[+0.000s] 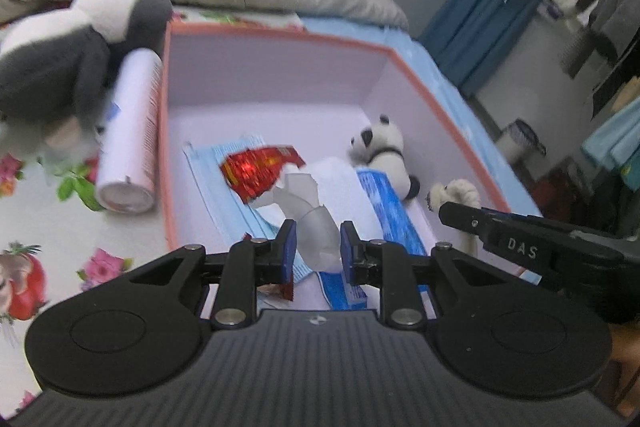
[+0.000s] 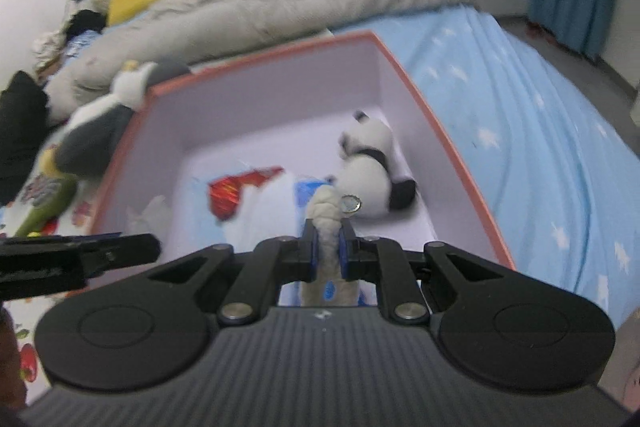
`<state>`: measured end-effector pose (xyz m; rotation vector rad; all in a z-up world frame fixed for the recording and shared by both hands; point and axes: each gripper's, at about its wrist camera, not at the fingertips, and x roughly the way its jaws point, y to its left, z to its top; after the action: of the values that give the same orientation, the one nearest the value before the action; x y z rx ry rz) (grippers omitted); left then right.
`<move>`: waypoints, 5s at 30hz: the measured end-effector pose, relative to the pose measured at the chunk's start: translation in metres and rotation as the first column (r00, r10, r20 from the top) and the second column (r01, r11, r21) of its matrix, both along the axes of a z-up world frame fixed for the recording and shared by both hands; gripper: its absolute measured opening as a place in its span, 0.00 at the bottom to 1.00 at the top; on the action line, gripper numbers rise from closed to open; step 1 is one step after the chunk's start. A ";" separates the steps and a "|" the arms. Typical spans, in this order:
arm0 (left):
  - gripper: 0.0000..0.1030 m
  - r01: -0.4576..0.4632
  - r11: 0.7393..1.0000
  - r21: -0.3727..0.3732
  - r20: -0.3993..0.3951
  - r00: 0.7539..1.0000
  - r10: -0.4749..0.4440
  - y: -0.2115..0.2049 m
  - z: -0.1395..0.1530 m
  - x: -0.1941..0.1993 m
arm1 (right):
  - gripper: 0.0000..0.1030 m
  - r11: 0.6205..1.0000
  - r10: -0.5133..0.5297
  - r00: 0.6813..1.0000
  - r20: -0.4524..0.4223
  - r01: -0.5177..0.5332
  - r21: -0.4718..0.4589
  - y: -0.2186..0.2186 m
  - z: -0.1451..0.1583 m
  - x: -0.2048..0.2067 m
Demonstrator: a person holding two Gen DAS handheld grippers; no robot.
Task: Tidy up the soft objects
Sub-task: 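Carry rope ring and wrapper over pink box and open both tools, then withdraw both open tools up and away from the pink box, then move left tool toward pink feather toy while right tool approaches bagged sponge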
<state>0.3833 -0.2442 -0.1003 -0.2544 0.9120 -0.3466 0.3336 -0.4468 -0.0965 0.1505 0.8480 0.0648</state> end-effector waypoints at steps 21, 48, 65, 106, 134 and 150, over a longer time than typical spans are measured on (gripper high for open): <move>0.50 0.012 1.000 0.029 0.035 0.999 -0.013 -0.002 0.016 -0.010 | 0.41 0.998 -0.018 0.999 0.032 0.016 0.061 0.007 0.026 -0.019; 0.54 -0.105 0.994 -0.007 0.283 0.954 0.103 0.119 0.127 -0.191 | 0.41 0.987 0.123 0.955 0.269 -0.146 0.067 0.119 0.111 -0.164; 0.59 -0.219 0.972 0.081 0.284 0.940 0.188 0.196 0.101 -0.295 | 0.41 0.968 0.216 0.944 0.249 -0.241 0.074 0.196 0.081 -0.231; 0.72 -0.335 0.939 0.082 0.180 0.931 0.316 0.268 0.000 -0.273 | 0.41 0.965 0.261 0.944 0.202 -0.263 -0.021 0.253 0.001 -0.203; 0.72 -0.504 0.853 0.135 0.105 0.863 0.494 0.326 -0.075 -0.120 | 0.41 0.922 0.385 0.912 0.140 -0.375 -0.093 0.306 -0.052 -0.039; 0.72 -0.561 0.818 0.126 0.125 0.827 0.548 0.351 -0.109 -0.052 | 0.40 0.898 0.424 0.888 0.178 -0.385 -0.214 0.334 -0.088 0.041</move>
<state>0.3314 0.1071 -0.2096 -0.3451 0.7368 0.2601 0.3745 -0.1127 -0.1845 -0.2004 0.6465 0.3954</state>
